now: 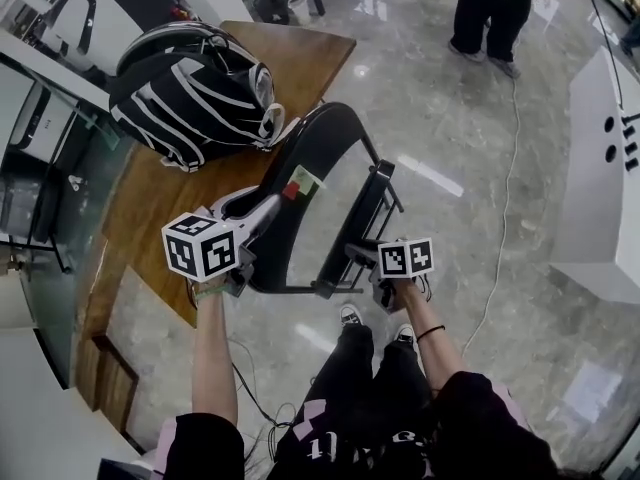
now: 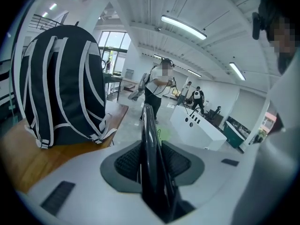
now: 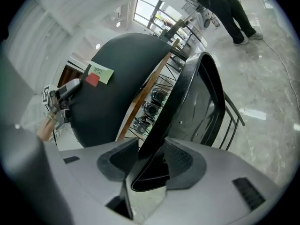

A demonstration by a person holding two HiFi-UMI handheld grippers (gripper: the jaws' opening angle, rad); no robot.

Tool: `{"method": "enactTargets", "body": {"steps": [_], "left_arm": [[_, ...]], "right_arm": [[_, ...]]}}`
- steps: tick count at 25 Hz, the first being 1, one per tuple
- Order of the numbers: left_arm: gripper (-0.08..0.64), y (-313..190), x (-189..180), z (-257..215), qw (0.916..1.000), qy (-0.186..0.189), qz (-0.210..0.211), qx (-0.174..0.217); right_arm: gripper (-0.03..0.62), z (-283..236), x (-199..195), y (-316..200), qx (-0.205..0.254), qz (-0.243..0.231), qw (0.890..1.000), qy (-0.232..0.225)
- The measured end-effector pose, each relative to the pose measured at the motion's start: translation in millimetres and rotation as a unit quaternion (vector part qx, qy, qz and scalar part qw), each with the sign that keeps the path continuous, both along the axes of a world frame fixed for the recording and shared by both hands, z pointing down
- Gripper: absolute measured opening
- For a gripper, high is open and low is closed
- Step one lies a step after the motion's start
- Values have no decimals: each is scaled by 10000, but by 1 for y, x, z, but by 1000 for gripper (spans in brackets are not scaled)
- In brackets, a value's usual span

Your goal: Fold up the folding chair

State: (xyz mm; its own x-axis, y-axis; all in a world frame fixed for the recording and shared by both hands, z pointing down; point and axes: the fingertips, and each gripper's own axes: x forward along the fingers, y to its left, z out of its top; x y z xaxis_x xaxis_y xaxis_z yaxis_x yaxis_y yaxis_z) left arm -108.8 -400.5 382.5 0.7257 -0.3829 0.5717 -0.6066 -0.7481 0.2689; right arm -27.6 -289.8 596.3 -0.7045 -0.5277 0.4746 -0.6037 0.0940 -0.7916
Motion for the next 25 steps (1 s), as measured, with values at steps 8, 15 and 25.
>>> {"method": "enactTargets", "body": {"steps": [8,15,25], "left_arm": [[129,-20,-19,-2,9999,147,27,-76],[129,-29,-48,-2,9976,582,-143,-360],[121,1,-82,-12,9891,867,-1138,-342]], "right_arm": [[186,1,-56,-58,-74,-149,9996,236],[169,1,-82,-77,-82,-17,9998,-187],[169,-1,-112,-68,-117,-559,9984,18]]}}
